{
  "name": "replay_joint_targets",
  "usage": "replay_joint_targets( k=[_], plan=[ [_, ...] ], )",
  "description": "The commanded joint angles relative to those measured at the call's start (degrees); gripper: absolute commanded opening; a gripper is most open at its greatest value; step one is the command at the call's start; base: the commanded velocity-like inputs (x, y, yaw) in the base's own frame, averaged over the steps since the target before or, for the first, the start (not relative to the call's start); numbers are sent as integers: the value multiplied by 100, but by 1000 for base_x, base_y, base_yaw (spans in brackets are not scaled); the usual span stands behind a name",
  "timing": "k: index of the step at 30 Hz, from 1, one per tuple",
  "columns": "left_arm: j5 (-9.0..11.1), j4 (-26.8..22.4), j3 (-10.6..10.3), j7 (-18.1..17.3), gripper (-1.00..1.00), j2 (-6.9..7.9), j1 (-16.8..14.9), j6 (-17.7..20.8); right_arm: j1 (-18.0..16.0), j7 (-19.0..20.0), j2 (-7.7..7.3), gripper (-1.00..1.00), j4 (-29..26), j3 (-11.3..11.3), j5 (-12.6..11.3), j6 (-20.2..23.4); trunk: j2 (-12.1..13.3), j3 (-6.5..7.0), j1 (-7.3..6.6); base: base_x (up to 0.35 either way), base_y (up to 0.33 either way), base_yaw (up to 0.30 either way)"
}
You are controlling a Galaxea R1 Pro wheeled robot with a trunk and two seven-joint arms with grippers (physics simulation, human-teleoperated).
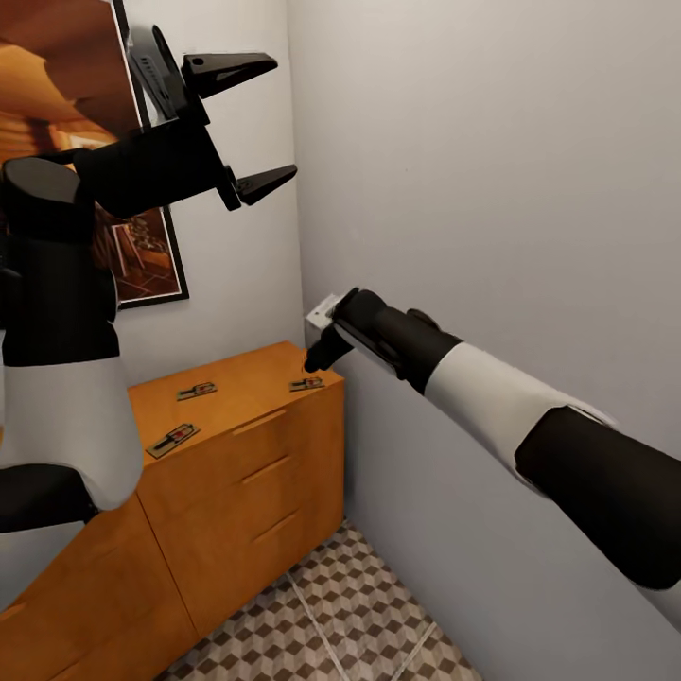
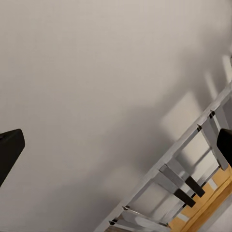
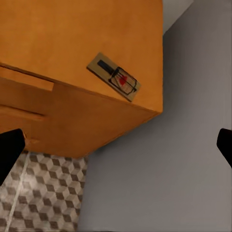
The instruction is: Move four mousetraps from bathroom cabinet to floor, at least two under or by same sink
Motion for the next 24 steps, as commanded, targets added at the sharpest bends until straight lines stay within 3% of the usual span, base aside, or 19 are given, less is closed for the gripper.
replay_joint_targets(
  k=[1,3,4,8,10,14,15,19,21,24],
  plan=[
    [53,1,5,57,100,-1,6,11,-10,248,-5,100,-54,160,107,-20,-4,-6,0,0,0,0],
    [53,2,5,57,100,-1,19,11,-10,432,-11,100,-149,362,184,-57,-4,-6,0,0,0,0],
    [53,2,6,58,100,-1,28,11,-11,627,-18,100,-281,606,285,-110,-4,-6,0,0,0,0],
    [53,3,2,61,100,-1,50,11,-11,1226,-27,100,-655,1197,568,-314,-4,-6,0,0,0,0],
    [53,3,0,61,100,-3,56,11,-11,1491,-26,100,-787,1339,669,-412,-4,-6,0,0,0,0],
    [53,3,-1,62,100,-7,71,11,-16,2127,-40,100,-981,1503,912,-698,-4,-6,0,0,0,0],
    [53,6,-6,67,100,-9,79,15,-18,2545,-55,100,-1029,1550,1159,-973,-4,-6,0,0,0,0],
    [53,15,-47,72,100,-9,89,18,-20,2987,-82,100,-1047,1569,1468,-1283,-4,-6,0,0,0,0],
    [53,13,-179,67,100,-10,104,19,-20,3346,-102,100,-1042,1571,1610,-1476,-4,-6,0,24,0,0],
    [53,12,-243,60,100,-10,109,19,-20,3498,-127,100,-1042,1572,1662,-1552,-4,-6,0,147,0,0]
  ],
)
